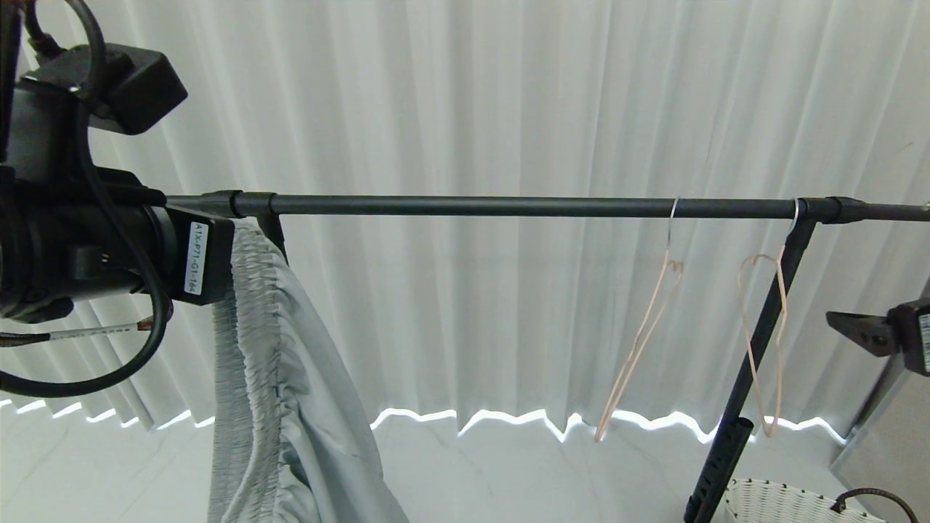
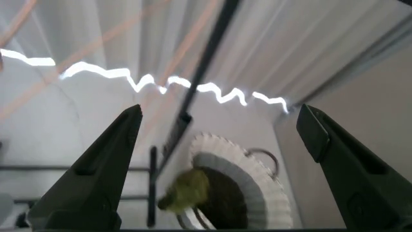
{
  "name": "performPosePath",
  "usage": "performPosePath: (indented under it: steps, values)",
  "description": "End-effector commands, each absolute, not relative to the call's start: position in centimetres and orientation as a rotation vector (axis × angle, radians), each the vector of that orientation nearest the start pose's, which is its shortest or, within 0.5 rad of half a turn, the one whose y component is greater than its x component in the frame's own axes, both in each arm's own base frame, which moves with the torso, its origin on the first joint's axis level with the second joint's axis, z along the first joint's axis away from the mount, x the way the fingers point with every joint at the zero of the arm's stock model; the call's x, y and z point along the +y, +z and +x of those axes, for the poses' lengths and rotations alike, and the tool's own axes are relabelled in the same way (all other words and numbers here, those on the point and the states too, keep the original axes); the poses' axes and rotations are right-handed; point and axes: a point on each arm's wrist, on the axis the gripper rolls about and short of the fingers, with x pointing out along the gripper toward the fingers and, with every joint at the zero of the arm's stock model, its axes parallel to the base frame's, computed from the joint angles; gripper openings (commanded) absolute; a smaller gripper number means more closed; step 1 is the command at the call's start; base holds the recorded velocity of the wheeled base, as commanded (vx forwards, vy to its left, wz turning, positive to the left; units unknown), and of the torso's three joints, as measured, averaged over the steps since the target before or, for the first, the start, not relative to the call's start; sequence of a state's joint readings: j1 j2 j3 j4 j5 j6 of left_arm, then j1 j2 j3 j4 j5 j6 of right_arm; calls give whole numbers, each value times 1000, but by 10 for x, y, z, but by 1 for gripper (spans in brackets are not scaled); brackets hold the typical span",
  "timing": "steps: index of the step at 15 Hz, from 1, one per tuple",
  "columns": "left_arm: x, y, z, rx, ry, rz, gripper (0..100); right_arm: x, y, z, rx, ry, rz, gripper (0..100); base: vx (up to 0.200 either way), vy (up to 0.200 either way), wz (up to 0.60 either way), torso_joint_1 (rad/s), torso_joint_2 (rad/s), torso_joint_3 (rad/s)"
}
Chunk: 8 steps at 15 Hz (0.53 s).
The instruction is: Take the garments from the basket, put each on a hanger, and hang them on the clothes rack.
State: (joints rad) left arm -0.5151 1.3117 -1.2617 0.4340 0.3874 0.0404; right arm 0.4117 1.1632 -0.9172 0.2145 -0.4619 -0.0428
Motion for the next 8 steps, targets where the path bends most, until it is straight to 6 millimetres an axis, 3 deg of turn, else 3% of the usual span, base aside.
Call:
performPosePath:
  steps: [1, 5, 8]
  values:
    - [-86, 306, 170, 445, -134, 256, 0, 62, 242, 176, 481, -60, -240, 100, 0, 0, 0, 0, 0, 0]
    - [-86, 305, 170, 445, -132, 255, 0, 68, 213, 231, 586, -153, -156, 100, 0, 0, 0, 0, 0, 0]
    - [-85, 301, 168, 456, -133, 263, 0, 70, 205, 240, 609, -179, -96, 100, 0, 0, 0, 0, 0, 0]
